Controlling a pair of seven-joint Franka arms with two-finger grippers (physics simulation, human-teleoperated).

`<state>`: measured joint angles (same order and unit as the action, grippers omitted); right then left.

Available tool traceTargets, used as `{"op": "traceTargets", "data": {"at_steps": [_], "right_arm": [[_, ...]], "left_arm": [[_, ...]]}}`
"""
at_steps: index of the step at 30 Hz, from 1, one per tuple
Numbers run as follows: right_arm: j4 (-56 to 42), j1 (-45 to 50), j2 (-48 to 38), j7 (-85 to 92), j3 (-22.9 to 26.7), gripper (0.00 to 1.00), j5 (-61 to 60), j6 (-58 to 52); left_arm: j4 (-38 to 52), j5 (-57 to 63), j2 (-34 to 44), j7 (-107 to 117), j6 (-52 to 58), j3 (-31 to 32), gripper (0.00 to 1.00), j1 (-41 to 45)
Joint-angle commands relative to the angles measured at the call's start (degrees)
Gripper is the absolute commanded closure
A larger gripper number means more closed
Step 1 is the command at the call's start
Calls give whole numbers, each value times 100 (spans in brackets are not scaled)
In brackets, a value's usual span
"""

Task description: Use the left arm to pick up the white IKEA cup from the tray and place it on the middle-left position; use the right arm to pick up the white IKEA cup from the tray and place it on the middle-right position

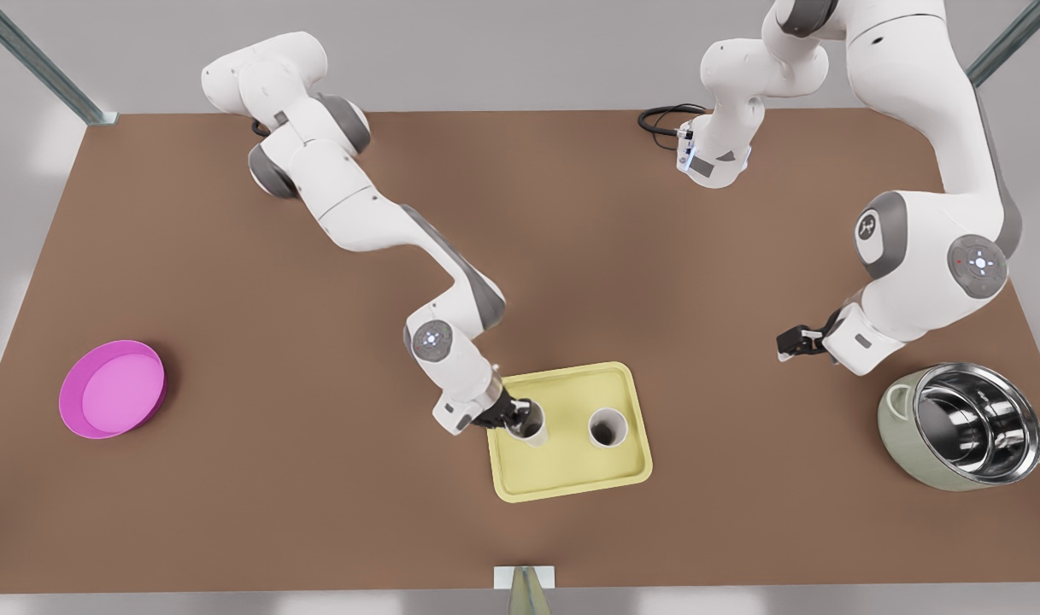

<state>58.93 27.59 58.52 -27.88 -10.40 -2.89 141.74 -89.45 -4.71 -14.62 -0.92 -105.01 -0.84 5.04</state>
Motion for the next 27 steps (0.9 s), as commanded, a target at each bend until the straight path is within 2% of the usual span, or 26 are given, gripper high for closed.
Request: {"op": "traceTargets", "data": {"at_steps": [1,2,3,5,7,9,10,16,19,23,27], "right_arm": [[-5,-131,-244,-244,3,100,113,-805],[-5,-298,-376,-218,-14,100,122,-1174],[13,-535,-543,291,3,100,157,-1868],[109,-1502,-921,2507,3,100,166,-3116],[127,-2187,-1097,3851,12,100,597,-3662],[127,-2961,-1123,5512,3,100,649,-3688],[127,-3101,-1132,5829,12,100,983,-3688],[145,-3515,-754,7042,30,100,931,-3293],[320,-3585,-490,7051,12,100,887,-3293],[443,-3638,-455,7095,3,100,509,-3390],[470,-3647,-464,7218,-6,100,-238,-3504]], "left_arm": [[33,382,3,1189,-2,93,0,646],[68,805,-198,1884,-19,93,0,1402],[594,832,-761,2201,-90,102,0,1772],[868,770,-1315,2887,-784,137,0,1957],[1369,383,-1966,2659,-942,75,0,1869],[1483,340,-2291,2289,-1013,75,0,1641],[1492,50,-2362,1964,-1109,110,0,1500],[1492,-56,-2871,1946,-1953,128,0,1535],[1536,-65,-3021,2008,-2410,137,0,1614],[1747,-56,-3223,2060,-2445,128,0,1614],[1703,-30,-3460,2052,-2604,137,0,1640]]}}
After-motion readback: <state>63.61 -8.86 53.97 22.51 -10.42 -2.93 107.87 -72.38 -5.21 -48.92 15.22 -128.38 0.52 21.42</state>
